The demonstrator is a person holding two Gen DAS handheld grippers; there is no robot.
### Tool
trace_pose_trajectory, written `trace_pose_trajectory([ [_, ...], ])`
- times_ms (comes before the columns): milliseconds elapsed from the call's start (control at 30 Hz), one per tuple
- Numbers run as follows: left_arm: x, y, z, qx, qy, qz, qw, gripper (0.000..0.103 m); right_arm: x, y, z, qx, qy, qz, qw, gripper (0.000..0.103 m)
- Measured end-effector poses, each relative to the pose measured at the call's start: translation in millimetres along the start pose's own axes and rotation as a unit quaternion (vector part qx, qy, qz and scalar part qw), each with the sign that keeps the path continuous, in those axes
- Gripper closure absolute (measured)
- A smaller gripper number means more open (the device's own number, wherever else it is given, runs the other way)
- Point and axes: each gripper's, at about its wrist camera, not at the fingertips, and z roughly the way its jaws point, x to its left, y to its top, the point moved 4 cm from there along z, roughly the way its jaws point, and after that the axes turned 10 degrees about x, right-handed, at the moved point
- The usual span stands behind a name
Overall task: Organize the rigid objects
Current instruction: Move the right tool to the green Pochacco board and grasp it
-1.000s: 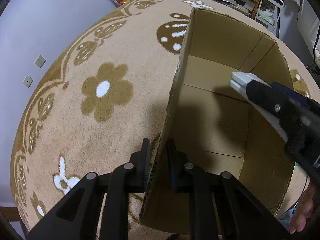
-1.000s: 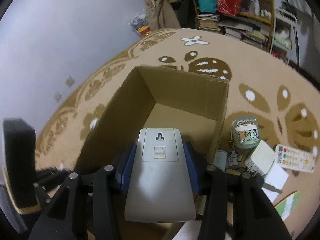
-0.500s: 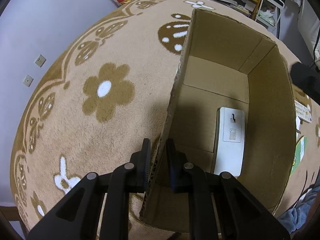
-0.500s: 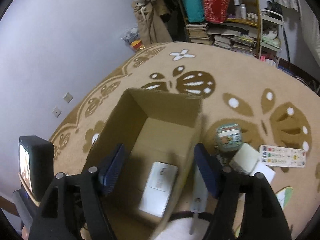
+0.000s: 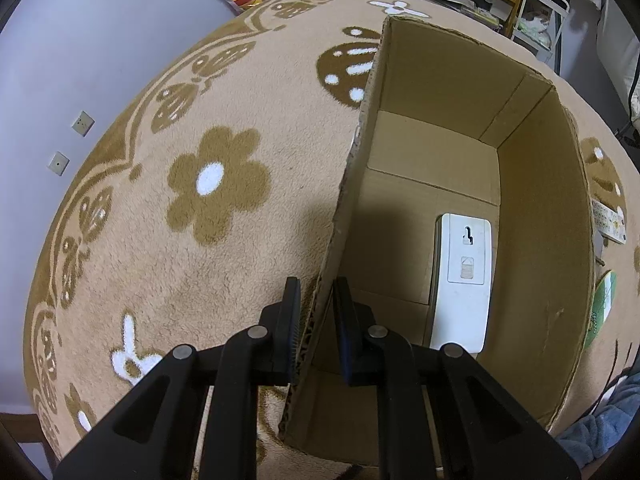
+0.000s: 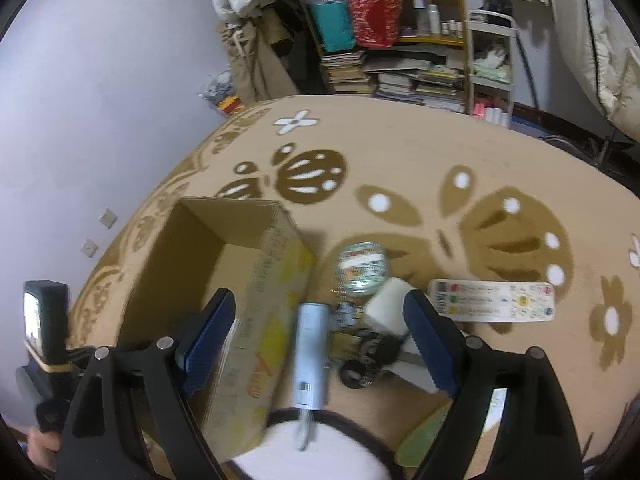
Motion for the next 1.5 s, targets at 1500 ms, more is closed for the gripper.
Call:
trace_pose_trajectory([
  [1500,0.7,2.3,3.0,0.007,0.003,-0.005,1.0000,0.086,-119.8,-95.8,74.3,0.149,-0.146,0.100,0.973,0.000],
])
